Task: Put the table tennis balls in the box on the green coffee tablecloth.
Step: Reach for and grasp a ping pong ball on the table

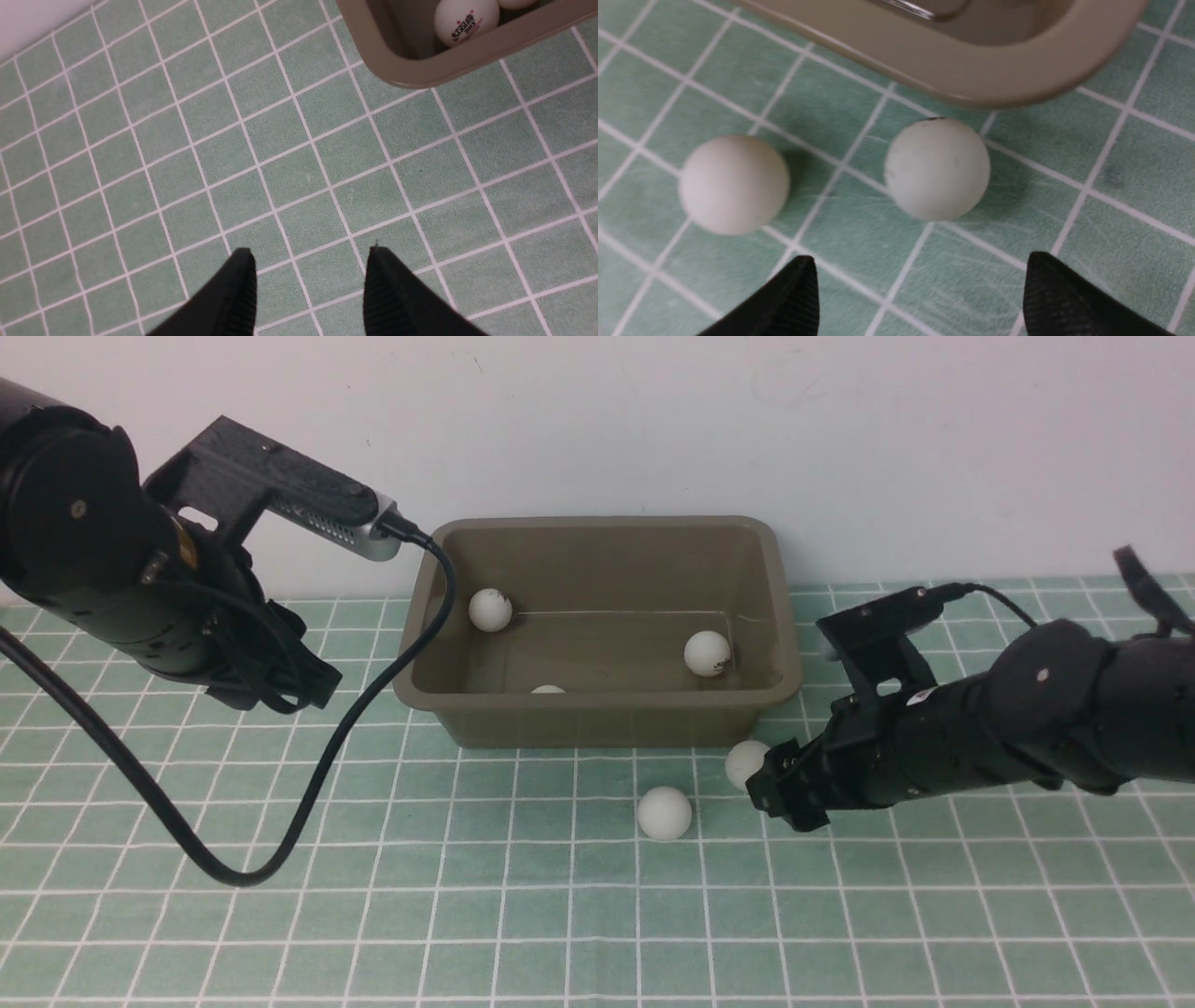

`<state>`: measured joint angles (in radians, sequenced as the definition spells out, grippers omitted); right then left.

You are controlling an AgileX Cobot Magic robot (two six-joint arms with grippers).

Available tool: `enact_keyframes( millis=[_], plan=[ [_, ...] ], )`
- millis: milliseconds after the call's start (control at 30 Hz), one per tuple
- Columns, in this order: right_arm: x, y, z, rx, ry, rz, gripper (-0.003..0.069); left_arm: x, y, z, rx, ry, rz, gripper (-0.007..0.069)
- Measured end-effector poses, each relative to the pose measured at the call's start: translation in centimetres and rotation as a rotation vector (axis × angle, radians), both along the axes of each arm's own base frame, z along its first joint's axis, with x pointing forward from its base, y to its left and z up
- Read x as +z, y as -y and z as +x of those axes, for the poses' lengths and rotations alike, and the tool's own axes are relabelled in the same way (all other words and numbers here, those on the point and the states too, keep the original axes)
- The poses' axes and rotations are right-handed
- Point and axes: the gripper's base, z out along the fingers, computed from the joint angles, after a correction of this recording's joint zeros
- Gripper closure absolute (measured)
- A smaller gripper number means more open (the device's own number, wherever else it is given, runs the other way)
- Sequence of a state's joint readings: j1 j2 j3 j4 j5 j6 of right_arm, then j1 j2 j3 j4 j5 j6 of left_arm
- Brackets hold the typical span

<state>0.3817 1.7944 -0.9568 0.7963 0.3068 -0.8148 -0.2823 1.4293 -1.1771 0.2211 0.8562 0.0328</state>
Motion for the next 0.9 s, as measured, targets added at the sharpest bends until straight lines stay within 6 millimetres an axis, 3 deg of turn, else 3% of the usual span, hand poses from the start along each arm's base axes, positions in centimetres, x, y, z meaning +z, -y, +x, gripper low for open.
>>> enact_keyframes(
  millis=[333, 900],
  plan=[
    [-2.9, -0.1, 0.9, 0.02, 0.005, -0.046, 0.0131, 0.1, 0.1, 0.2, -0.005, 0.022, -0.007, 0.0336],
    [-2.1, -1.3, 2.0, 0.04, 0.056, 0.043, 0.0132, 0.1, 0.1, 0.2, -0.005, 0.022, -0.007, 0.0336]
  ],
)
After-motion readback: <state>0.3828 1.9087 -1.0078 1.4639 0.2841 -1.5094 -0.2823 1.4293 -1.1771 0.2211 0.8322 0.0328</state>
